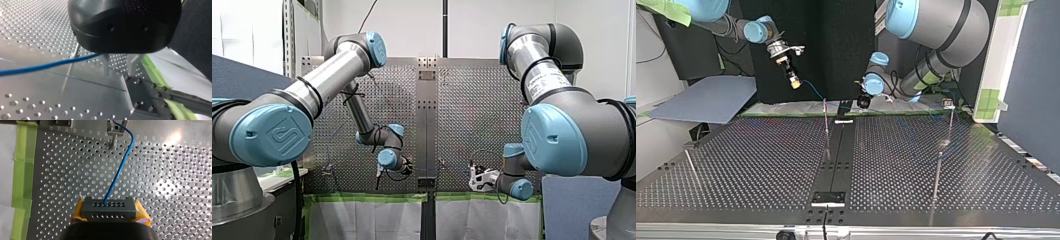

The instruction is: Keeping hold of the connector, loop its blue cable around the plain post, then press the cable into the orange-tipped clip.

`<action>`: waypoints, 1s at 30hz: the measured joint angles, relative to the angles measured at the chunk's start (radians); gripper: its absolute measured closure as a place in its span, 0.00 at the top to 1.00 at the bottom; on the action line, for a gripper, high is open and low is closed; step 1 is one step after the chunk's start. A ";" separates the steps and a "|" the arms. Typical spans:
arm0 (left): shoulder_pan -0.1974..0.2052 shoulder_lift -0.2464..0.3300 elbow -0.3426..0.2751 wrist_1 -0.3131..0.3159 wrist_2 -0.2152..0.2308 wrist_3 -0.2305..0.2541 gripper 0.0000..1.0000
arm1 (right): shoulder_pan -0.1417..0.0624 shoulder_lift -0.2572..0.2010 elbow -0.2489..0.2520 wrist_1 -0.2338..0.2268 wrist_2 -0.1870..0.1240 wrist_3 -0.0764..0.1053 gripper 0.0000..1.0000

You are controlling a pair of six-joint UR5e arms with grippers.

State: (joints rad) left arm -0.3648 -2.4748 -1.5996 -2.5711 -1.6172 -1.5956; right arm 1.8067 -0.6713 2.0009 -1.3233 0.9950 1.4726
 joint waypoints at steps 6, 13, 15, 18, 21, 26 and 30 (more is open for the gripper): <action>-0.012 0.000 0.000 -0.030 -0.029 0.007 1.00 | 0.009 0.000 0.001 -0.001 -0.017 -0.001 0.00; -0.028 0.017 -0.029 -0.019 -0.088 0.012 1.00 | 0.038 0.000 0.001 -0.002 -0.047 -0.016 0.00; -0.029 0.033 -0.047 -0.001 -0.089 0.008 1.00 | 0.051 0.000 0.001 -0.003 -0.041 -0.021 0.00; -0.031 0.060 -0.075 0.026 -0.075 0.001 1.00 | 0.074 0.000 0.001 -0.004 -0.029 -0.026 0.00; -0.035 0.089 -0.104 0.055 -0.057 -0.001 1.00 | 0.087 0.000 0.001 -0.004 -0.028 -0.031 0.00; -0.049 0.135 -0.150 0.101 -0.027 -0.002 1.00 | 0.108 0.000 0.001 0.008 -0.029 -0.049 0.00; -0.068 0.161 -0.192 0.134 0.003 -0.001 1.00 | 0.122 0.000 0.001 0.012 -0.035 -0.059 0.00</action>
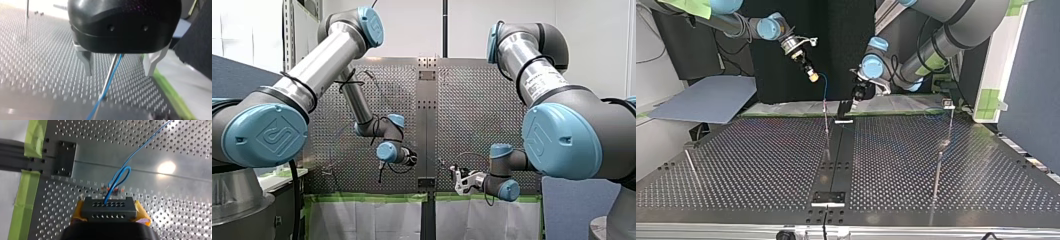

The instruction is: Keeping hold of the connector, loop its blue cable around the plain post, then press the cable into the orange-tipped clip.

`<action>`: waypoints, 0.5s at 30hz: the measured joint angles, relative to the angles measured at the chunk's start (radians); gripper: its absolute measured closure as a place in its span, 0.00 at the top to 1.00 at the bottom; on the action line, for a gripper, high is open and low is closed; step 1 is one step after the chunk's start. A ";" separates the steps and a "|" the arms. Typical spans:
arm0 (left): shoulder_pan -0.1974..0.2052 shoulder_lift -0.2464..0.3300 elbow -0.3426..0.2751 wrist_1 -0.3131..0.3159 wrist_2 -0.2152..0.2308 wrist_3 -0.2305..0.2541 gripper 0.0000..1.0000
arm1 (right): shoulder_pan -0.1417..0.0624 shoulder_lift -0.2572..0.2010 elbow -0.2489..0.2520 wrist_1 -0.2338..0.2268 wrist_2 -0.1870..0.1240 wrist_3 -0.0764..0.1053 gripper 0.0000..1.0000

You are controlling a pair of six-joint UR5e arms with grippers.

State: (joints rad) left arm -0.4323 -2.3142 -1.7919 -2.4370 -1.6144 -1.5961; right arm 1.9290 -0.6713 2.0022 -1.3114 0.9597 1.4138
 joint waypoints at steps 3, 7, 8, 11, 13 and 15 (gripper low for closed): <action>-0.013 0.005 -0.030 0.006 0.024 0.004 1.00 | 0.011 0.000 0.000 -0.001 -0.015 -0.002 0.00; -0.022 0.006 -0.066 0.008 0.032 0.009 1.00 | 0.031 0.000 -0.002 -0.003 -0.051 -0.002 0.00; -0.022 0.006 -0.073 0.007 0.029 0.009 1.00 | 0.034 -0.001 -0.003 -0.003 -0.056 -0.002 0.00; -0.019 0.006 -0.093 0.003 0.009 0.009 1.00 | 0.049 -0.002 -0.008 0.003 -0.070 0.000 0.00; -0.017 0.006 -0.098 0.000 -0.009 0.009 1.00 | 0.054 -0.004 -0.010 0.006 -0.068 -0.001 0.00; -0.018 0.007 -0.099 -0.001 -0.024 0.009 1.00 | 0.054 -0.006 -0.011 0.009 -0.061 -0.002 0.00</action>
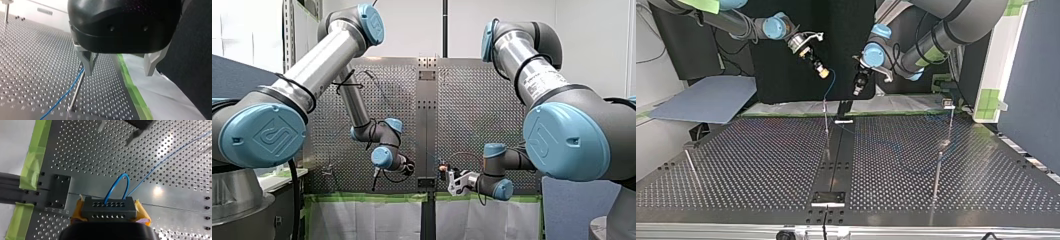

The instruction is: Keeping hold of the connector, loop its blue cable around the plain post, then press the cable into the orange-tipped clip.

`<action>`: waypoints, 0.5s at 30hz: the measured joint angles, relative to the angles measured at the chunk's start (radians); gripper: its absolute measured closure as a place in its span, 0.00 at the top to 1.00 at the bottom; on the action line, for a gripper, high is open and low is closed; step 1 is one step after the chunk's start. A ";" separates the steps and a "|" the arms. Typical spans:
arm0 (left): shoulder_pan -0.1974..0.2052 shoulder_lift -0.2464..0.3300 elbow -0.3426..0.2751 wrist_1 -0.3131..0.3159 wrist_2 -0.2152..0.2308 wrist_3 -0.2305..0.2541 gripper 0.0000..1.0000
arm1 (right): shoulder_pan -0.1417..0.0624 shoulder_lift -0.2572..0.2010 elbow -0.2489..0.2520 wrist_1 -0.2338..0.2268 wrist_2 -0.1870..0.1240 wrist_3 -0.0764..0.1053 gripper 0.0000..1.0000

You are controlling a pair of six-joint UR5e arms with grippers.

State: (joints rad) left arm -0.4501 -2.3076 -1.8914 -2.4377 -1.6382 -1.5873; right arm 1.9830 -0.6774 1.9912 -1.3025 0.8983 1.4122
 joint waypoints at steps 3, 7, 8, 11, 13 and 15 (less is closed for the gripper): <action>-0.004 0.000 -0.001 -0.001 -0.022 0.005 1.00 | -0.009 -0.002 0.000 0.008 0.017 0.005 0.00; -0.010 0.000 0.000 0.000 -0.026 0.026 1.00 | -0.023 -0.007 -0.002 0.018 0.058 0.022 0.00; -0.012 0.000 0.000 0.001 -0.026 0.032 1.00 | -0.024 -0.008 -0.002 0.019 0.065 0.022 0.00; -0.019 0.000 0.002 0.010 -0.012 0.049 1.00 | -0.027 -0.009 -0.002 0.029 0.098 0.015 0.00; -0.027 0.000 0.007 0.015 0.005 0.051 1.00 | -0.028 -0.009 -0.002 0.038 0.120 0.003 0.00; -0.033 0.000 0.015 0.017 0.019 0.047 1.00 | -0.029 -0.009 -0.002 0.044 0.139 -0.006 0.00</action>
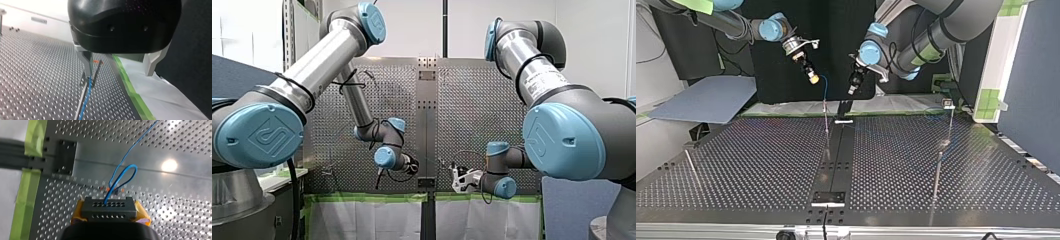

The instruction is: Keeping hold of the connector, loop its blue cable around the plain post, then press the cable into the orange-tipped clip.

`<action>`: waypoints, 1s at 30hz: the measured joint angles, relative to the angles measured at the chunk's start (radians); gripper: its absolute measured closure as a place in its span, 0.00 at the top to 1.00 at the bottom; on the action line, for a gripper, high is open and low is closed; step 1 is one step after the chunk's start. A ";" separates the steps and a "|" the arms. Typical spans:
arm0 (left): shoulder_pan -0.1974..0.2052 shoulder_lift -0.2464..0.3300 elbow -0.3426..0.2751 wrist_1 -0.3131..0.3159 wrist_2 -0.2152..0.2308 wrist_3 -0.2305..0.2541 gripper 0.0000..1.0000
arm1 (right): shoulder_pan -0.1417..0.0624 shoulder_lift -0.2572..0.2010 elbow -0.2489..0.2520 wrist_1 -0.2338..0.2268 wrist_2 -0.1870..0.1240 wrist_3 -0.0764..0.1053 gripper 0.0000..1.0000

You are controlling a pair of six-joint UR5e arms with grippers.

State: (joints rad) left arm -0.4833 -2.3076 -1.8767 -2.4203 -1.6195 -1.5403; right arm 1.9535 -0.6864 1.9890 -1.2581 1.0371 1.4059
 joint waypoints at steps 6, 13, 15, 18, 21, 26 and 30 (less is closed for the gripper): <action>-0.021 -0.001 0.032 0.003 0.012 -0.025 1.00 | -0.006 -0.001 0.000 0.028 0.058 -0.026 0.00; -0.039 -0.001 0.052 0.002 0.003 -0.072 1.00 | -0.018 -0.001 0.000 0.052 0.132 -0.042 0.00; -0.043 -0.001 0.053 0.002 -0.005 -0.078 1.00 | -0.020 -0.001 0.000 0.055 0.152 -0.043 0.00; -0.049 -0.001 0.053 0.001 -0.012 -0.081 1.00 | -0.025 0.000 0.000 0.056 0.185 -0.044 0.00; -0.054 -0.001 0.054 0.001 -0.014 -0.082 1.00 | -0.029 0.000 0.000 0.057 0.213 -0.044 0.00; -0.059 -0.001 0.054 0.003 -0.018 -0.086 1.00 | -0.034 0.000 0.000 0.056 0.263 -0.043 0.00; -0.061 -0.001 0.054 0.005 -0.021 -0.088 1.00 | -0.035 0.000 0.000 0.054 0.304 -0.043 0.00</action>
State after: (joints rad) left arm -0.5444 -2.3090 -1.8222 -2.4154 -1.6410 -1.6285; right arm 1.9186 -0.6867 1.9890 -1.2038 1.3416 1.3625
